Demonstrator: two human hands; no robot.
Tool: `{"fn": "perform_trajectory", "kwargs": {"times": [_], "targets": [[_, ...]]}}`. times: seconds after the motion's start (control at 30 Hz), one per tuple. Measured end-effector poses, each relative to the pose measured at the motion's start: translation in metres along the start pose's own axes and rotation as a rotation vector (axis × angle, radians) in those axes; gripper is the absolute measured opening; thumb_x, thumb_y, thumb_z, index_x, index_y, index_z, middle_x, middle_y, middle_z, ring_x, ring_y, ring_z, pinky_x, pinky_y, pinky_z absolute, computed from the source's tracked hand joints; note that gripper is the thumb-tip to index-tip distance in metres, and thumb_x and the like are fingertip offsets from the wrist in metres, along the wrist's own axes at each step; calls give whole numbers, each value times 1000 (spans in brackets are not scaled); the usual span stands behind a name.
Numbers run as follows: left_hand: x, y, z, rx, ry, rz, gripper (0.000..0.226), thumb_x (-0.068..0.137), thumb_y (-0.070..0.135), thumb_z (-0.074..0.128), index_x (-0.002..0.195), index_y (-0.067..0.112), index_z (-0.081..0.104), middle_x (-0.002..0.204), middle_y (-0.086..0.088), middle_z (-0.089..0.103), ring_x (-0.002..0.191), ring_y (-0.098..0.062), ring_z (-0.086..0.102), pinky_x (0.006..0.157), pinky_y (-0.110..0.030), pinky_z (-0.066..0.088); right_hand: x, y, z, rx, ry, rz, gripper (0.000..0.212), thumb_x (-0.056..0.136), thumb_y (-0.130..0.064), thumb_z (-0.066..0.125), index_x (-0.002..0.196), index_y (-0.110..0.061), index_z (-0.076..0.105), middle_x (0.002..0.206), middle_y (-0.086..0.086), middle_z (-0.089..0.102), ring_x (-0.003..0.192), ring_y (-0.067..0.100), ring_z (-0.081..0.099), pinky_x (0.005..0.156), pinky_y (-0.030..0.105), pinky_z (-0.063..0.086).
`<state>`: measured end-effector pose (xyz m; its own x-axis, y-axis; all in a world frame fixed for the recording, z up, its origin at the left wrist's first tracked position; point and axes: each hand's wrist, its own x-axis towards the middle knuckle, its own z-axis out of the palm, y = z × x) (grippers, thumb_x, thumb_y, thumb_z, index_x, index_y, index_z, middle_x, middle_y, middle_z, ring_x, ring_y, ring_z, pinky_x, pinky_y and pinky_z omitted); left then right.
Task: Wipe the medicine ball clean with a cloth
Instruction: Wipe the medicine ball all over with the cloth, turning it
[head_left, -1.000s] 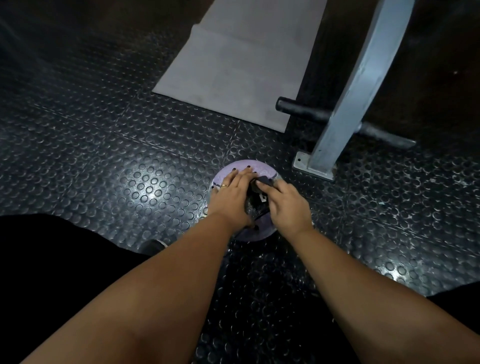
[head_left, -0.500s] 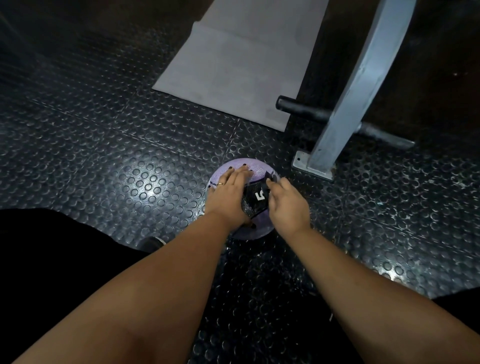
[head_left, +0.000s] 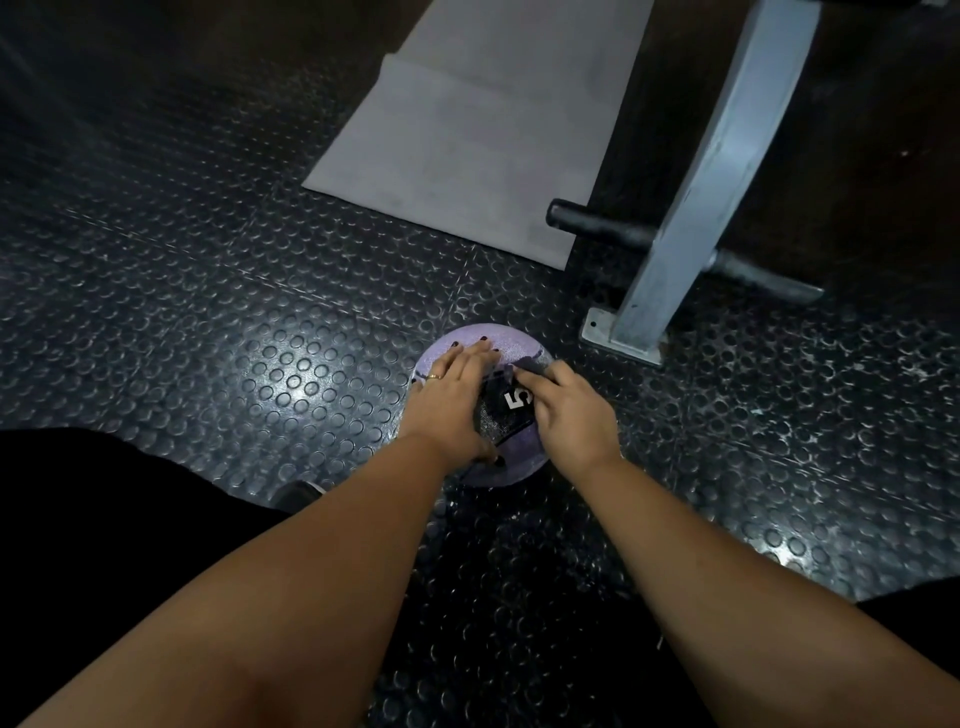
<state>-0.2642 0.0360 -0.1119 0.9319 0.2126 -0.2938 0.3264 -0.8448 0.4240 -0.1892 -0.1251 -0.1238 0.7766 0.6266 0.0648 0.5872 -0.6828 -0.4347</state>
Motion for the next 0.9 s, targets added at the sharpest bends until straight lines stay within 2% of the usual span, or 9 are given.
{"fn": "perform_trajectory", "kwargs": {"times": [0.1,0.2,0.3,0.37,0.47,0.6,0.7,0.77,0.9], "targets": [[-1,3,-2,4,1,-10,125,51,44,96,151,33,21,162,21,11,152,-16,11,114,-54,35,4,7,1,53,-1,106,42,93,-16,50,129,-38,56,105,-3,53,86,20,55,64,35,49],[-4,3,0,12,4,-9,128,50,49,95,151,33,19,162,21,12,151,-16,11,114,-54,34,9,26,-1,61,-63,279,38,95,-15,46,129,-28,58,104,3,49,86,28,58,69,38,50],[-6,3,1,25,-1,-19,126,53,47,95,152,34,17,163,21,9,152,-16,9,116,-56,32,10,16,1,130,-44,314,39,95,-13,44,131,-23,57,106,4,51,85,26,57,72,35,49],[-6,3,2,-7,-2,-37,119,59,33,93,152,32,19,163,18,10,152,-17,8,117,-56,30,8,-6,2,192,-4,290,39,95,-12,45,131,-21,57,111,3,53,85,26,58,73,36,49],[-3,1,4,-59,66,-34,97,74,14,78,151,32,23,163,17,13,151,-16,9,117,-55,29,1,-37,2,135,-26,121,36,94,-15,45,128,-21,58,112,1,55,86,25,59,73,38,50],[-2,2,6,-97,84,-28,76,86,11,61,149,35,26,163,21,14,152,-13,8,117,-55,28,-8,-54,4,26,-137,-34,28,95,-22,41,116,-20,60,109,0,52,93,21,57,71,35,41],[-2,1,7,-93,90,-24,84,81,17,70,149,35,25,163,20,15,151,-14,9,116,-56,30,-6,-42,4,-28,-83,-24,32,95,-22,45,124,-28,56,110,1,54,89,24,59,65,37,47],[-3,0,5,-84,66,-35,97,72,31,82,150,33,24,163,18,16,151,-16,11,114,-57,32,0,-32,0,-13,-27,38,35,95,-21,45,127,-32,55,111,1,55,87,26,60,63,37,49],[-6,5,-1,-26,24,-65,121,55,41,94,151,34,22,162,19,16,149,-16,14,112,-58,36,16,-7,-11,85,13,363,34,97,-20,44,130,-28,47,122,4,58,99,30,61,77,39,50]]}}
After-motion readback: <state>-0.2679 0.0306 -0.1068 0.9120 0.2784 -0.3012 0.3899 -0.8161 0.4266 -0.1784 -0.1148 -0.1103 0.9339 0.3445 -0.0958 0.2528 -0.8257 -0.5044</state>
